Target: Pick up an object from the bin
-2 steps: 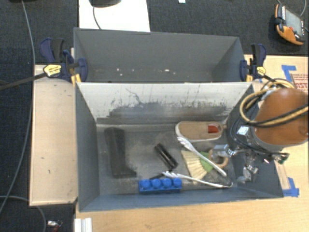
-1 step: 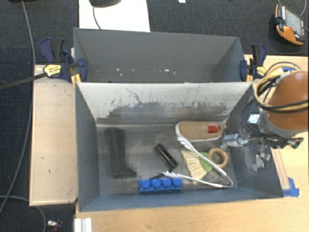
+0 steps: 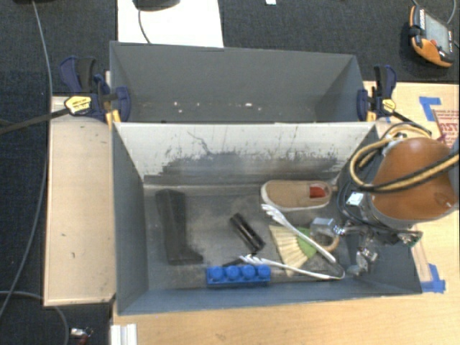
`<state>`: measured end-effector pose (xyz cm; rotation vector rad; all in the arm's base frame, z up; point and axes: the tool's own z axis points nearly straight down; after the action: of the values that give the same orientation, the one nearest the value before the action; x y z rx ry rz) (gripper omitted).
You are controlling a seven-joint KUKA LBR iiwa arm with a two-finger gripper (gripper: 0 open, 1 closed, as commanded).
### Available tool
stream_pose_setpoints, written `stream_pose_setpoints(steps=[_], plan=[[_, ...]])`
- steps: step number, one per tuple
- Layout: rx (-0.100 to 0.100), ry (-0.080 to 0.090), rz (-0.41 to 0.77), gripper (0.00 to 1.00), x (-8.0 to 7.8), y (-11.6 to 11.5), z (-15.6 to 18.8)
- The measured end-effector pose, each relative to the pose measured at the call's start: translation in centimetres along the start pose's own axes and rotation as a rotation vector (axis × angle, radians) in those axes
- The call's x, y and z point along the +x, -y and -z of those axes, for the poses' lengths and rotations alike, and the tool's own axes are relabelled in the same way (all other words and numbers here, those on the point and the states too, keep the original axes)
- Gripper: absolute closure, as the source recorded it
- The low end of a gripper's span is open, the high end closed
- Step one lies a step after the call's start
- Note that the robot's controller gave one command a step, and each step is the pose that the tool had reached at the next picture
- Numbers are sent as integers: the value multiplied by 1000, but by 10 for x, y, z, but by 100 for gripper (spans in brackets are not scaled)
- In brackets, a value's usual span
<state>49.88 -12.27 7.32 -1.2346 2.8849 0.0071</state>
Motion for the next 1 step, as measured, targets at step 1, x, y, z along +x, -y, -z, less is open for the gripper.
stream_pose_setpoints(steps=[1], plan=[[12, 11, 253, 100, 4, 26, -2]])
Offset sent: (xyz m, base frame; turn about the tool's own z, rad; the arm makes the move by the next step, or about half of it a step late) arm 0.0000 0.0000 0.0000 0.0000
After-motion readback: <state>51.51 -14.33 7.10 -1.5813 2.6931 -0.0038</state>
